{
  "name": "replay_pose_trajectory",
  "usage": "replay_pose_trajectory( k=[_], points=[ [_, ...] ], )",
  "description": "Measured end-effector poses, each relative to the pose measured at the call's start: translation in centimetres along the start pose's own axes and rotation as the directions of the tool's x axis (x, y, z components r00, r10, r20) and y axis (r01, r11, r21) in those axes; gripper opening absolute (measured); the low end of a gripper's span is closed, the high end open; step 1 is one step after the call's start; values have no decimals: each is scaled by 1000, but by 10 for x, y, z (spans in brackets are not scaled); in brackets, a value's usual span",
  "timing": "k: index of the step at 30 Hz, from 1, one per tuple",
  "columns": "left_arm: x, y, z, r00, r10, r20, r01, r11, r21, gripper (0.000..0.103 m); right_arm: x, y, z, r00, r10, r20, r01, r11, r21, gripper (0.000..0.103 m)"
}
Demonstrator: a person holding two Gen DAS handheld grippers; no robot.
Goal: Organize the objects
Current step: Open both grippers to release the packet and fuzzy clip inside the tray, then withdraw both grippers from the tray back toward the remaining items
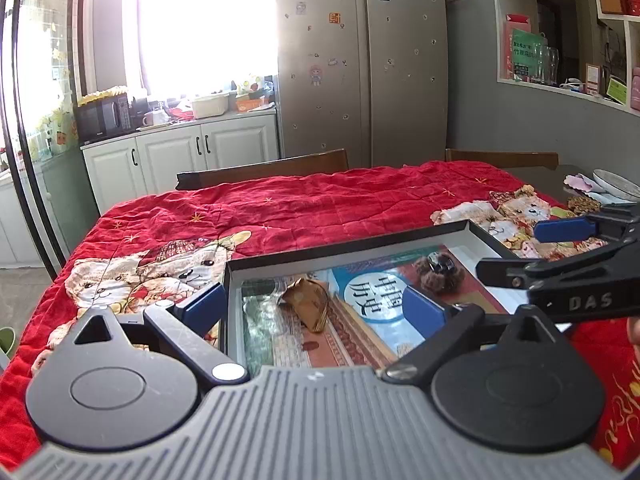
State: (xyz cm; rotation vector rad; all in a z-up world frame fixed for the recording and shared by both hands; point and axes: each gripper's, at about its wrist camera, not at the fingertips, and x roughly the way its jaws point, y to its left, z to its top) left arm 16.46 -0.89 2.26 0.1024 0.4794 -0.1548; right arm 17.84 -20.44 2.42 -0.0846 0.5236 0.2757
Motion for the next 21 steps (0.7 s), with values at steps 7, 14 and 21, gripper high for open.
replay_pose_trajectory(
  k=[7, 14, 21],
  points=[
    [-20, 1, -8, 1000, 9, 8, -10, 999, 30, 101, -29, -2, -4, 1000, 2, 24, -2, 1000, 13, 81],
    [-39, 2, -14, 1000, -4, 9, 4, 999, 44, 101, -48, -5, -12, 1000, 0, 22, -1, 1000, 20, 81],
    [-57, 5, -23, 1000, 0, 14, -1, 997, 71, 102, -67, -6, -24, 1000, -3, 18, 2, 1000, 21, 81]
  ],
)
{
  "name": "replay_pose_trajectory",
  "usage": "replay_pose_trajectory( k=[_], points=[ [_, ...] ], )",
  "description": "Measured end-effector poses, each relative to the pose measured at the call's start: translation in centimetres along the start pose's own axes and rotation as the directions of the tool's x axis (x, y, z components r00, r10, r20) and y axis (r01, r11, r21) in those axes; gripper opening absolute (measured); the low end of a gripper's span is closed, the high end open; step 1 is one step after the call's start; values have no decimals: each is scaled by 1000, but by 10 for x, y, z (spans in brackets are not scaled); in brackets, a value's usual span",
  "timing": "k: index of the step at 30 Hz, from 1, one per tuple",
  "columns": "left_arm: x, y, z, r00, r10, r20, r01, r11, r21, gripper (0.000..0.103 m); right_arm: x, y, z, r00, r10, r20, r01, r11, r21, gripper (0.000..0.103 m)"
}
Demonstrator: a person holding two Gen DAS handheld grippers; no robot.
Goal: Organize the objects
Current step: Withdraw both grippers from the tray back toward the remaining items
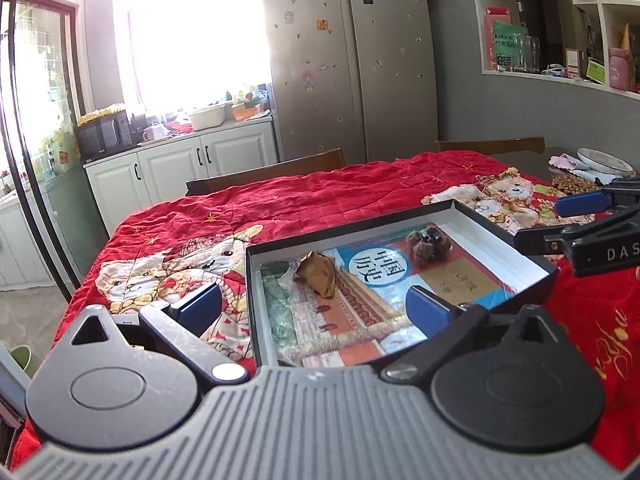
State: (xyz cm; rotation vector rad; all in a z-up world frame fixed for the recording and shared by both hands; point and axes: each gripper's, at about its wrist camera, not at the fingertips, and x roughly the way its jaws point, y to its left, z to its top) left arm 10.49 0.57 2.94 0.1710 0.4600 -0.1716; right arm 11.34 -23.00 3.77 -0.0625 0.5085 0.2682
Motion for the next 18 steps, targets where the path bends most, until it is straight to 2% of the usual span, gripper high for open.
replay_pose_trajectory(
  k=[18],
  points=[
    [-44, -1, -36, 999, -32, -32, 34, 998, 56, 103, -50, 12, -37, 999, 38, -26, -39, 999, -35, 81]
  ],
)
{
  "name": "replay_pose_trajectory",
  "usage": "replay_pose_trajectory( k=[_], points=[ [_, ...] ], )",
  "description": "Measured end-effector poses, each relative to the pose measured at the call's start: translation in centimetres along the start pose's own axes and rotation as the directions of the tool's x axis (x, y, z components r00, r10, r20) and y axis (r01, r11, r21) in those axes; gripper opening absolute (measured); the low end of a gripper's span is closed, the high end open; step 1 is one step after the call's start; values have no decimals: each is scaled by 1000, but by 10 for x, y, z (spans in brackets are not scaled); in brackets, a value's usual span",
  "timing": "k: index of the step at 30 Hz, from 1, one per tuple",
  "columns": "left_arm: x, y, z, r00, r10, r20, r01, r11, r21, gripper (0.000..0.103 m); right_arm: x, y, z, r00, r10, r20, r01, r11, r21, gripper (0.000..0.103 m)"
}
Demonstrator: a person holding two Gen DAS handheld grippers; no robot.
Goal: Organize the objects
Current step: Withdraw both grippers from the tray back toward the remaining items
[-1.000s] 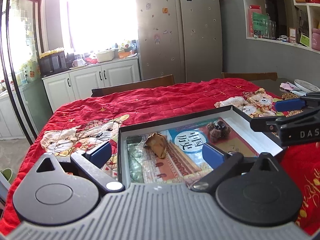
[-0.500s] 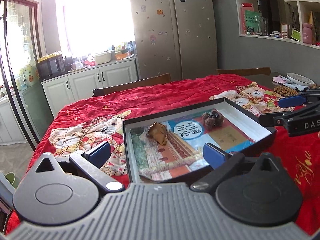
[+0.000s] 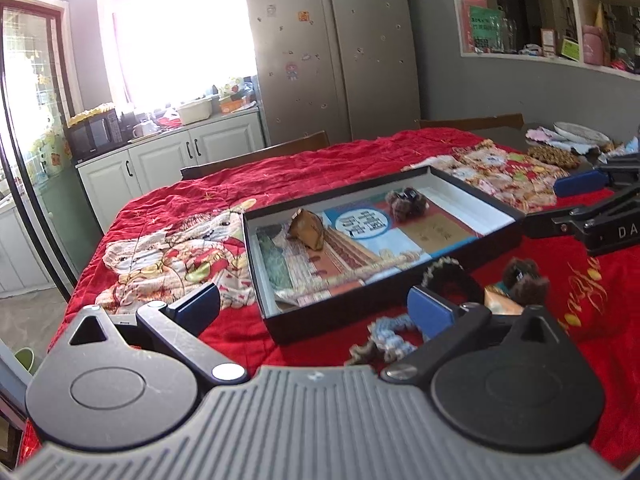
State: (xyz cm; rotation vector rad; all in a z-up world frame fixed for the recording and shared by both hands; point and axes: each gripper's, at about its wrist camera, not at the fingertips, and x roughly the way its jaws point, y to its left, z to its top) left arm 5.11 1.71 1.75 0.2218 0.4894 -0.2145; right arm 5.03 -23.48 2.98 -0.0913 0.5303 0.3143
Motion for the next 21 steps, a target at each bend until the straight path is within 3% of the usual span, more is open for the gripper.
replay_pose_trajectory(
  k=[13, 21],
  points=[
    [-14, -4, -20, 999, -36, -29, 36, 999, 5, 103, -16, 25, -24, 998, 45, -43, -47, 998, -37, 81],
    [-14, -6, -28, 996, -74, -54, 73, 997, -14, 103, -18, 27, -40, 994, 85, -75, -85, 996, 3, 80]
  ],
)
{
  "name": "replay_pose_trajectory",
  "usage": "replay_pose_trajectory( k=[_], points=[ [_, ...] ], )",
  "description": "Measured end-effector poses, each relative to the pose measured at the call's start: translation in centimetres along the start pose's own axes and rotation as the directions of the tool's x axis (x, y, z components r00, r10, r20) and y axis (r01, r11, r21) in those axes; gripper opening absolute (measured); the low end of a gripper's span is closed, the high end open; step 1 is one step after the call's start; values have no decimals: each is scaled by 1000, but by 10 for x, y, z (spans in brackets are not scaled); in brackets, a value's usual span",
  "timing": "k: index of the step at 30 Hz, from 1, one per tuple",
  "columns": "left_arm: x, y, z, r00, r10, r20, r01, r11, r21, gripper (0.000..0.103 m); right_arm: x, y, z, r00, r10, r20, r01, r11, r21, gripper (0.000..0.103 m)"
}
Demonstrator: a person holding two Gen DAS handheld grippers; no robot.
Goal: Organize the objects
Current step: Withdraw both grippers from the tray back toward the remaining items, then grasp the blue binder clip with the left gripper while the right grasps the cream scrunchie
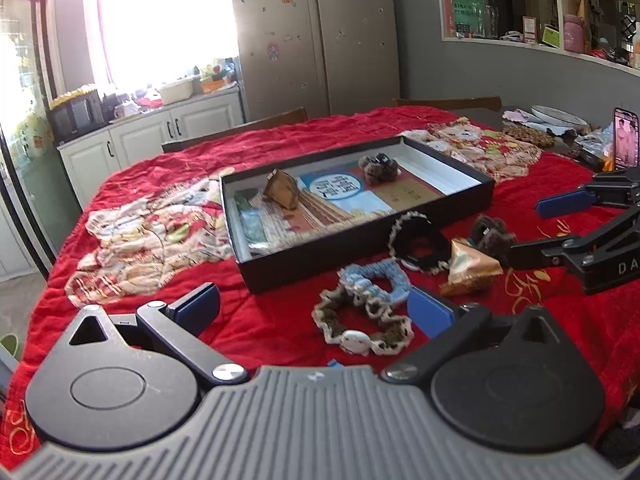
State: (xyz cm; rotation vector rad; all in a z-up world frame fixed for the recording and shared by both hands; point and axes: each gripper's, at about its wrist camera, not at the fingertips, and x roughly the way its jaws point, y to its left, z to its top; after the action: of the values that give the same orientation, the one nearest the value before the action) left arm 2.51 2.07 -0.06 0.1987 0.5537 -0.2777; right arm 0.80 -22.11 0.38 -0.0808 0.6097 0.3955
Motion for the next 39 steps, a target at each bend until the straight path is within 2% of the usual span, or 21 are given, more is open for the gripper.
replay_pose_trajectory(
  k=[12, 19, 26, 32, 39],
  points=[
    [11, 1, -19, 998, -21, -58, 21, 1000, -11, 103, 11, 11, -19, 996, 88, -36, -88, 996, 5, 75],
    [20, 2, -32, 994, -38, -98, 38, 999, -7, 103, 23, 27, -30, 991, 112, -76, -115, 992, -48, 55],
    [24, -1, -37, 995, -33, -93, 33, 999, 2, 100, 30, 34, -36, 987, 129, -93, -135, 989, -63, 48],
    [32, -2, -43, 992, -39, -116, 39, 999, -3, 87, 35, 34, -39, 986, 133, -105, -140, 988, -60, 42],
    [34, 4, -45, 992, -56, -115, 48, 996, -72, 62, 38, 34, -41, 985, 134, -108, -141, 988, -59, 38]
  ],
)
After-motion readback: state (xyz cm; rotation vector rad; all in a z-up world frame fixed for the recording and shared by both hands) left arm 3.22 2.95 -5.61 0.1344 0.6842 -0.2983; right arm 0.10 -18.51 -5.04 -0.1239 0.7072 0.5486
